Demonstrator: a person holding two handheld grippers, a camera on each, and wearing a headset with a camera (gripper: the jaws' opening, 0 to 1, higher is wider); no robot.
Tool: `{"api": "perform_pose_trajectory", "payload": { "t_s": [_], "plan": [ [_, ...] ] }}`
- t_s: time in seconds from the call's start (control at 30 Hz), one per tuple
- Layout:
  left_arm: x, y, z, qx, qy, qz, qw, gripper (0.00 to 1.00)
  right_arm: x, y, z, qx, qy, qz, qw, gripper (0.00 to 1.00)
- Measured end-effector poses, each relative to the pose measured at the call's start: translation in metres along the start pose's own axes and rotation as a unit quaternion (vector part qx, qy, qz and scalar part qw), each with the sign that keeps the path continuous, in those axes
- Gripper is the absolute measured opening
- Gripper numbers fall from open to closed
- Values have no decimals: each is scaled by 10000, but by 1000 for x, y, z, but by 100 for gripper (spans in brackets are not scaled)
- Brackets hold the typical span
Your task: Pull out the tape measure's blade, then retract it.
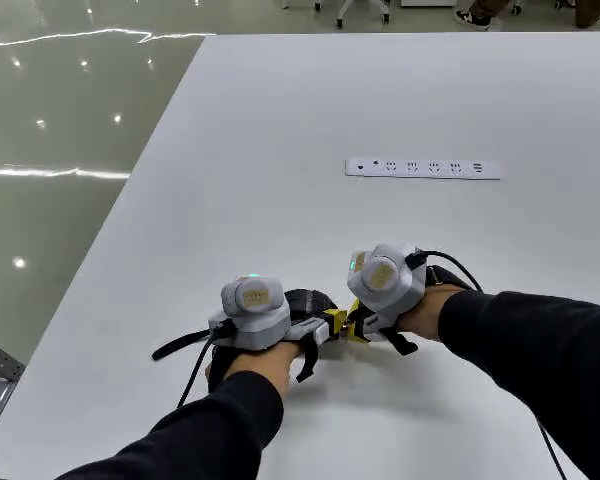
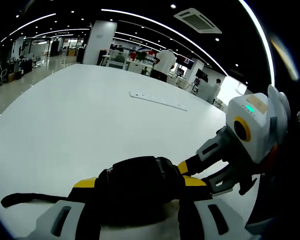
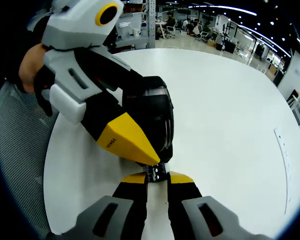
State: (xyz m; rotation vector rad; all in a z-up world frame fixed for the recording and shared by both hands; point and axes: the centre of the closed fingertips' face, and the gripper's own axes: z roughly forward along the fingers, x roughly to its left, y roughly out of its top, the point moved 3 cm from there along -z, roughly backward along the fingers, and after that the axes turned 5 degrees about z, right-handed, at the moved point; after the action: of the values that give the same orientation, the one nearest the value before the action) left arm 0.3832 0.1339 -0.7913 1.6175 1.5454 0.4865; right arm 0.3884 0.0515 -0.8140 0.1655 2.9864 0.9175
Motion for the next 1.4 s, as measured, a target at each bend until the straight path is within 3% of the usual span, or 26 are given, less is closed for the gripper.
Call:
{"api": "perform_pose_trajectory", "payload": {
  "t_s": [0.07, 0.17, 0.27, 0.33, 0.37, 0.47, 0.53, 0.6, 0.63, 0.73, 0.83, 0.9, 0.93, 0.97, 1.0, 1.03, 1.07, 1.3, 1.4],
  "plan": [
    [-1, 0, 0, 32, -26, -12, 10000, 58, 0, 0, -1, -67, -7, -84, 9999, 12],
    [-2, -1, 1, 29, -29, 79, 10000, 58, 0, -6, 0, 54, 25, -127, 9999, 12],
    [-2, -1, 1, 22, -54, 59, 10000, 58, 1, -6, 0, -73, 20, -90, 9999, 11],
    [-2, -1, 1, 17, -60, 166, 9998, 59, 0, -5, 2, -191, 75, 343, 9992, 10],
    [-2, -1, 1, -36, -47, 137, 9999, 60, 0, -5, 1, -216, 91, 465, 9986, 10],
    [-4, 0, 2, -234, 159, 294, 9992, 61, -1, -5, 1, -168, 64, 308, 9994, 9],
    [-4, 2, 3, -370, 230, 748, 9962, 62, 0, -5, 1, -145, 61, 317, 9994, 9],
    [-9, 8, 4, -420, 320, 1550, 9865, 62, 0, -5, 2, -141, 37, 300, 9994, 9],
    [-8, 4, 4, -299, 340, 1253, 9911, 62, 0, -5, 2, -157, 28, 334, 9993, 9],
    [-5, 4, 5, -157, 330, 1277, 9911, 60, 0, -5, 1, -183, 20, 334, 9993, 9],
    [-3, 5, 4, -157, 284, 1196, 9923, 59, 0, -4, 2, -137, 24, 259, 9996, 9],
    [-1, 7, 2, -196, 227, 914, 9954, 58, 0, -2, 3, -227, 21, 301, 9993, 9],
    [-2, 6, 2, -164, 208, 1024, 9944, 58, 4, 3, 6, -377, 136, 485, 9980, 9],
    [-2, 6, 2, -157, 183, 1069, 9940, 58, 4, 5, 7, -367, 81, 590, 9975, 9],
    [-2, 6, 2, -156, 139, 1019, 9946, 58, 7, 7, 10, -287, 63, 453, 9985, 9],
    [-2, 5, 2, -142, 156, 1082, 9939, 58, 4, 9, 10, -236, 45, 39, 9997, 9],
    [-2, 5, 1, -165, 133, 1081, 9939, 58, 3, 7, 8, -232, 95, 279, 9993, 9],
    [-2, 7, 2, -230, 95, 1063, 9940, 61, 3, 6, 9, -309, 73, 122, 9994, 10],
    [-1, 6, 0, -224, -132, 940, 9952, 62, 2, 5, 9, -338, -81, 225, 9991, 11]
  ]
}}
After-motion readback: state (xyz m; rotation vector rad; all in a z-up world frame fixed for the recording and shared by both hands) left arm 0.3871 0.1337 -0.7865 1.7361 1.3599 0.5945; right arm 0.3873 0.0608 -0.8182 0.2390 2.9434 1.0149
